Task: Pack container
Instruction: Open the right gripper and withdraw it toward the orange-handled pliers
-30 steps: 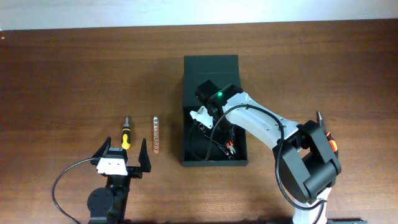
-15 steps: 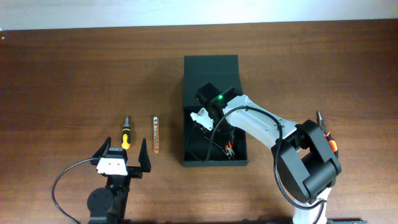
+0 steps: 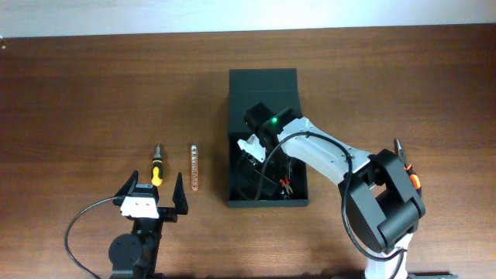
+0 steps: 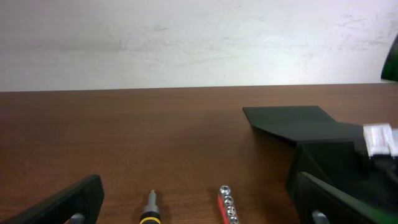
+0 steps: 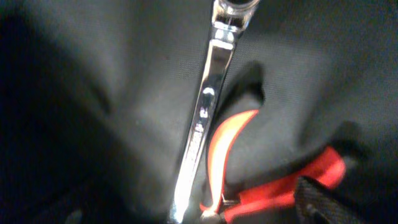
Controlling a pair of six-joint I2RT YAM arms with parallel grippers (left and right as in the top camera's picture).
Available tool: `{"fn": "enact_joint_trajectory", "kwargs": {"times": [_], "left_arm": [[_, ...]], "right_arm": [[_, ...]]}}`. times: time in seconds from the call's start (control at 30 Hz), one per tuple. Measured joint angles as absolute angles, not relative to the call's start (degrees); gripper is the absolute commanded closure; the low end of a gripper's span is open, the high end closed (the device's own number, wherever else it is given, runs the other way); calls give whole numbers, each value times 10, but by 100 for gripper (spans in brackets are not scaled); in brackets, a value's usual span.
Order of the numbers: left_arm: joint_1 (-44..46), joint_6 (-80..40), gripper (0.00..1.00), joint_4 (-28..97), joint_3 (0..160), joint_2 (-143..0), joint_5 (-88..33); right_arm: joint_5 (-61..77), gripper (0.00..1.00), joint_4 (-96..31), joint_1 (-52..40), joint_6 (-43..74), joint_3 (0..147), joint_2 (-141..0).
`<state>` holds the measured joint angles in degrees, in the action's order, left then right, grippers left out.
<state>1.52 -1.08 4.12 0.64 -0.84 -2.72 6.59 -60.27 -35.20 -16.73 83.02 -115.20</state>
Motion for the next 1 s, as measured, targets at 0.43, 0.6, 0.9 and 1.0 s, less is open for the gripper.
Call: {"fn": "enact_joint_trajectory", "kwargs": {"times": [0.43,0.6,0.9,1.0], "left_arm": [[15,-11,1,41,6,-8,-27],[15,-11,1,41,6,-8,-27],[15,-11,1,41,6,-8,-27],[15,-11,1,41,6,-8,-27]], "right_arm": [[-7,1,-803,-344,-138,1219,-1155],[-89,1,-916,-304,-86,1352,-1155],[-128,1,-970,-172,17,1418,-1125],[-110,1,-970,-145,30,1395,-1088]]}}
